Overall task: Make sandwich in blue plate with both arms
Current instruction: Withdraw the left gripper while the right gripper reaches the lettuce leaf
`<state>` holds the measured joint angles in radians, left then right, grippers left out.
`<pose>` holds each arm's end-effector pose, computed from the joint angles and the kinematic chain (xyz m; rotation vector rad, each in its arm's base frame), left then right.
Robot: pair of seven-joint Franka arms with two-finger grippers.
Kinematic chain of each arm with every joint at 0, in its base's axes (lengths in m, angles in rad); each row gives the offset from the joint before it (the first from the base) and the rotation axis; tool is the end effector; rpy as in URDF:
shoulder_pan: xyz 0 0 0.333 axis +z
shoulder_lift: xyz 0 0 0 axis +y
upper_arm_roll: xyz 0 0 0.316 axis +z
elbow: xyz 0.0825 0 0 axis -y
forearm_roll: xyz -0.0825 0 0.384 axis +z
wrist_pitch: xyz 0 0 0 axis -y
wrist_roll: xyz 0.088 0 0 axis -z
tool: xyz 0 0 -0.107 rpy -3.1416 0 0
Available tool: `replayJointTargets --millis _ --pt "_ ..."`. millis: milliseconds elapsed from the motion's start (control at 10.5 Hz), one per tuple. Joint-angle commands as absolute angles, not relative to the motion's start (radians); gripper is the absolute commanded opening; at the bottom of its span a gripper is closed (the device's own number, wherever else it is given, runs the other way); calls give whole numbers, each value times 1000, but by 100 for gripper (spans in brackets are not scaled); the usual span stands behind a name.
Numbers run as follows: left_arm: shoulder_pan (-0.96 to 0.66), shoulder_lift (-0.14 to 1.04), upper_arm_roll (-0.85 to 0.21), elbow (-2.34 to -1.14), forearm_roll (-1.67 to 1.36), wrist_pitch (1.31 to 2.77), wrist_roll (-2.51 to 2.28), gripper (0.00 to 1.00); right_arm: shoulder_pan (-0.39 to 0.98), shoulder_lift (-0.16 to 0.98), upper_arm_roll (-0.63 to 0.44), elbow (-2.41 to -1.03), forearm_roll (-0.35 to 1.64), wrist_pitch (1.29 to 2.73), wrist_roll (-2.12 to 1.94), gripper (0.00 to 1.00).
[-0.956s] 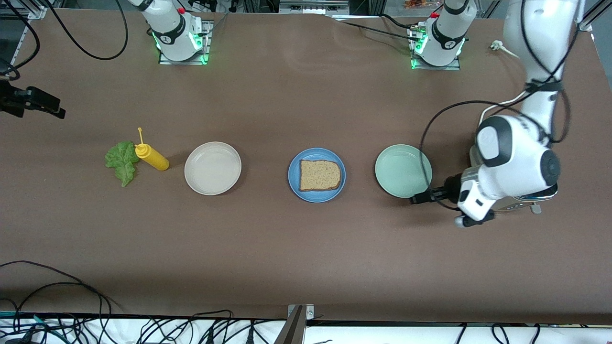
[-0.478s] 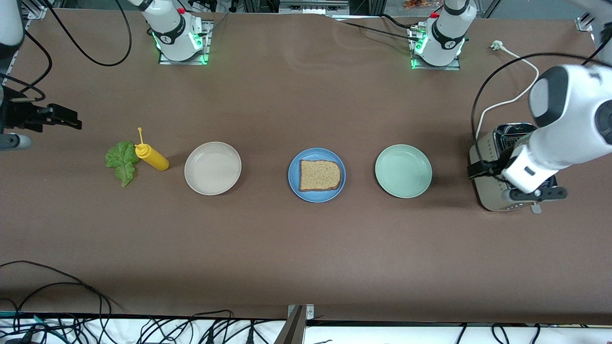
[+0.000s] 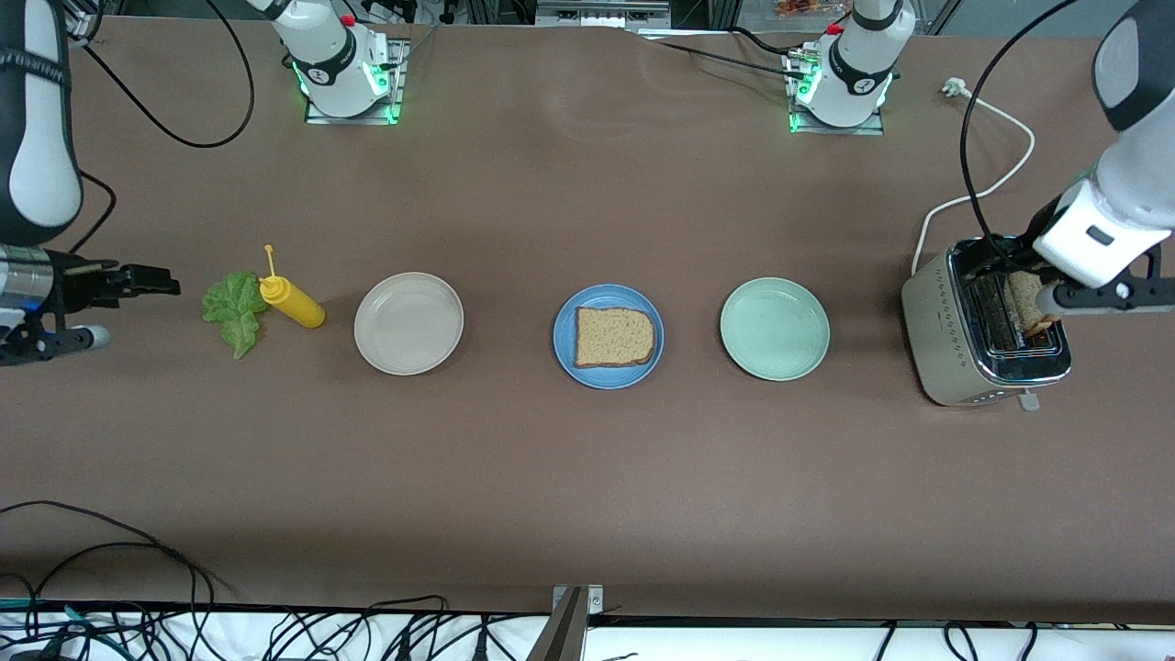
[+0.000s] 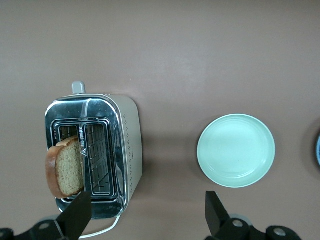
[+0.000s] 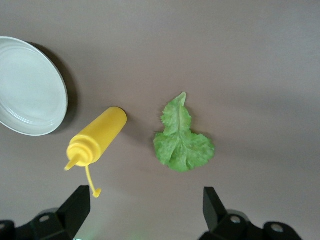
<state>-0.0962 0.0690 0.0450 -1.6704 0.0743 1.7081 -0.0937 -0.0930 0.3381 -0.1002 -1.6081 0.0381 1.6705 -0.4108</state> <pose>0.5807 -0.0235 0.5501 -3.0624 -0.0476 0.0392 0.6158 -0.1104 0.4137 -3.0146 -0.3172 0.3973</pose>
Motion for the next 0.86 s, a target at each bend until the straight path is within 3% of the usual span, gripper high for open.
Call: replayJointTargets --millis 0,287,765 --pt "-75 -3 3 -1677 100 1686 -104 100 -185 487 -95 -1585 162 1710 -622 100" --pt "-61 -32 3 -1678 63 1660 -101 100 -224 616 -95 -1585 216 1785 -721 100" --pt "-43 -40 -3 -1655 -2 1611 -103 100 -229 716 -91 -1585 222 1865 -793 95"
